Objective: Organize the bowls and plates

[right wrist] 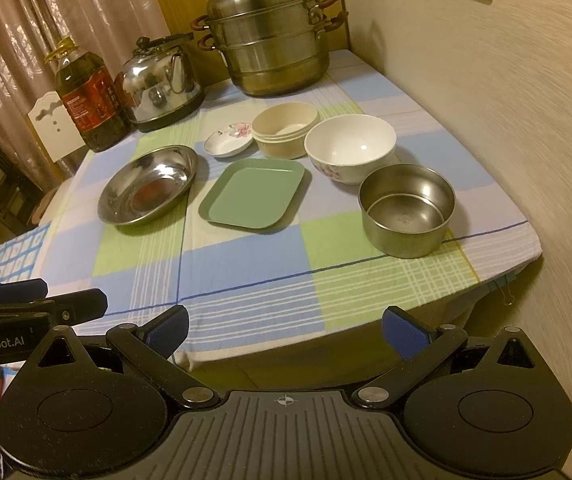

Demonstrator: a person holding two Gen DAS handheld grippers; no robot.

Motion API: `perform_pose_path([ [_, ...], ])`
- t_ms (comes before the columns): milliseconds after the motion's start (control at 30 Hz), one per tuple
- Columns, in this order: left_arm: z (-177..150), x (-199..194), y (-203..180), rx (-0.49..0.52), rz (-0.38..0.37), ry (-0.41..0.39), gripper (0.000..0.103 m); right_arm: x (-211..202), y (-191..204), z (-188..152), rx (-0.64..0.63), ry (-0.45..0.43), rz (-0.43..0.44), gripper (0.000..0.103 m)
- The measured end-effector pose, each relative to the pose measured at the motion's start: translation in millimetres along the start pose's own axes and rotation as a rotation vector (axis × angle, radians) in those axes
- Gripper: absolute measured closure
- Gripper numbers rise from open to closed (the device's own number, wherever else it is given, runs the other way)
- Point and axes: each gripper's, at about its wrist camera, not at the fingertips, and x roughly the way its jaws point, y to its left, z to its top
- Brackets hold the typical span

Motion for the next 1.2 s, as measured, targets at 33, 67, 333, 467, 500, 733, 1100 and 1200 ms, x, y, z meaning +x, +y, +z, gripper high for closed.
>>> perform_pose_path([
  [33,0,0,0,0.0,0.0,0.0,0.015,0,0,0,0.0,0.001,-0.001,0.001],
  [67,0,0,0,0.0,0.0,0.0,0.015,0,0,0,0.0,0.0,-0.001,0.001],
  [333,1,1,0,0.0,0.0,0.002,0.015,1,-1,3,-0.003,0.003,0.0,0.0],
  [467,1,2,0,0.001,0.0,0.004,0.015,2,0,4,-0.002,0.004,0.0,0.001],
  [500,1,3,0,0.001,0.0,0.005,0.015,2,0,4,-0.002,0.004,0.0,0.001],
  [733,1,3,0,0.001,0.0,0.005,0.015,3,0,5,-0.002,0.004,0.0,0.0],
  [1100,4,10,2,-0.002,0.0,0.012,0.015,5,0,6,-0.002,0.006,0.001,0.0],
  [1200,7,13,6,-0.005,-0.003,0.018,0.015,6,0,6,-0.001,0.006,0.002,0.001],
])
